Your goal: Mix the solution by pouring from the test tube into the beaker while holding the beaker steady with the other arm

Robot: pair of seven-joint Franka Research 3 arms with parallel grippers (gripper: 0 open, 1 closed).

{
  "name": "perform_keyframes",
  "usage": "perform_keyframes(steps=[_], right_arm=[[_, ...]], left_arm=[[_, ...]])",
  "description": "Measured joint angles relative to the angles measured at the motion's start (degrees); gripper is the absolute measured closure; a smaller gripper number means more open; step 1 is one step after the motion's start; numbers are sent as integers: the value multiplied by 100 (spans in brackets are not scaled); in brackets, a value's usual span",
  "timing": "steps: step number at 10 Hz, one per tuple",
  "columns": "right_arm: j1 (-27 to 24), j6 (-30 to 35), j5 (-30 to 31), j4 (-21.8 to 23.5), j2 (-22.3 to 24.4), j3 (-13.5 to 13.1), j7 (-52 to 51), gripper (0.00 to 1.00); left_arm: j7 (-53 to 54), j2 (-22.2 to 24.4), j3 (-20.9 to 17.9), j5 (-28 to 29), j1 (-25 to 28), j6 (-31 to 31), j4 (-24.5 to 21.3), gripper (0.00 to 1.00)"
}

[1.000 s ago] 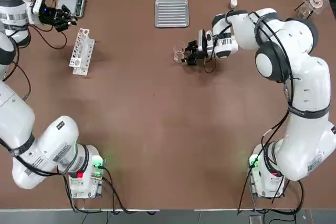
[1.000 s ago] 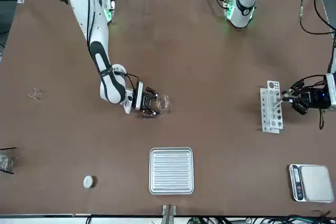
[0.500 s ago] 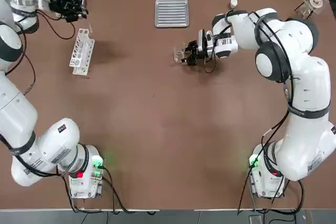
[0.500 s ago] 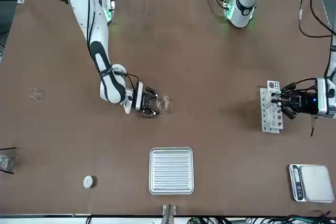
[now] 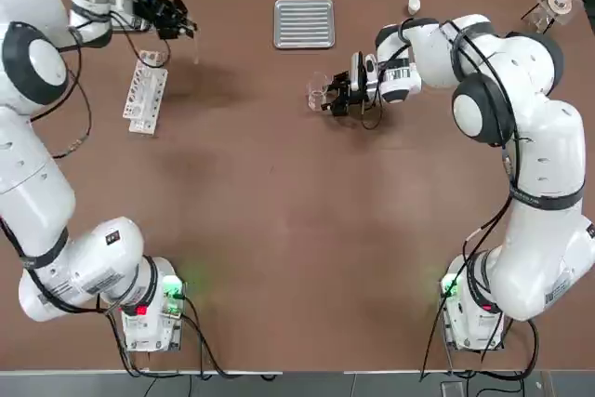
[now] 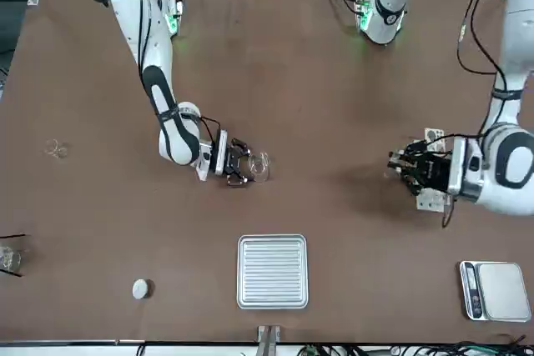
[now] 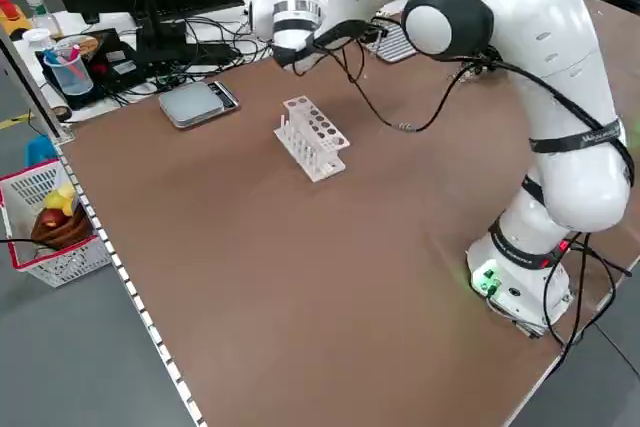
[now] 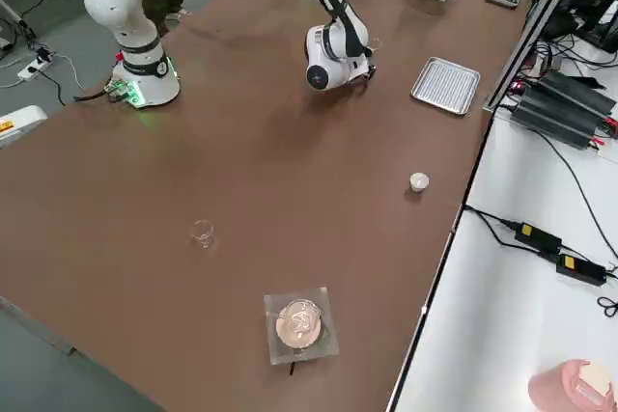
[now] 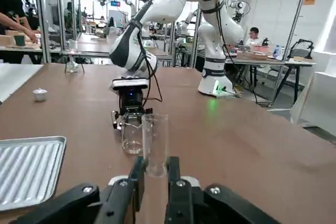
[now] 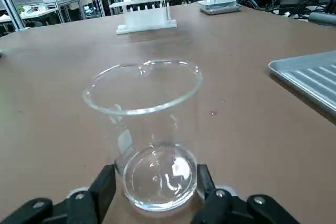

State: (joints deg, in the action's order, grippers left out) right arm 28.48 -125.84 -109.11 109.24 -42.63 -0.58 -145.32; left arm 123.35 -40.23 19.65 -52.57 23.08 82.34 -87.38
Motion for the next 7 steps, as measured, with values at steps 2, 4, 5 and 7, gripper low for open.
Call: perform_keyframes(steps=[2,4,5,7], right_arm=[[0,0,0,0,0,0,0,31],[-1,0,0,0,0,0,0,31],[-1,1,0,0,0,0,0,31],[-1,2,0,0,0,0,0,31]], left_arm=[[-69,8,8,-58,-381,609,-8,79],[-171,5,12,-302,-753,1092,-123,79],[-225,2,12,-454,-926,1282,-195,79],[-577,2,12,-888,-1301,1654,-261,79]])
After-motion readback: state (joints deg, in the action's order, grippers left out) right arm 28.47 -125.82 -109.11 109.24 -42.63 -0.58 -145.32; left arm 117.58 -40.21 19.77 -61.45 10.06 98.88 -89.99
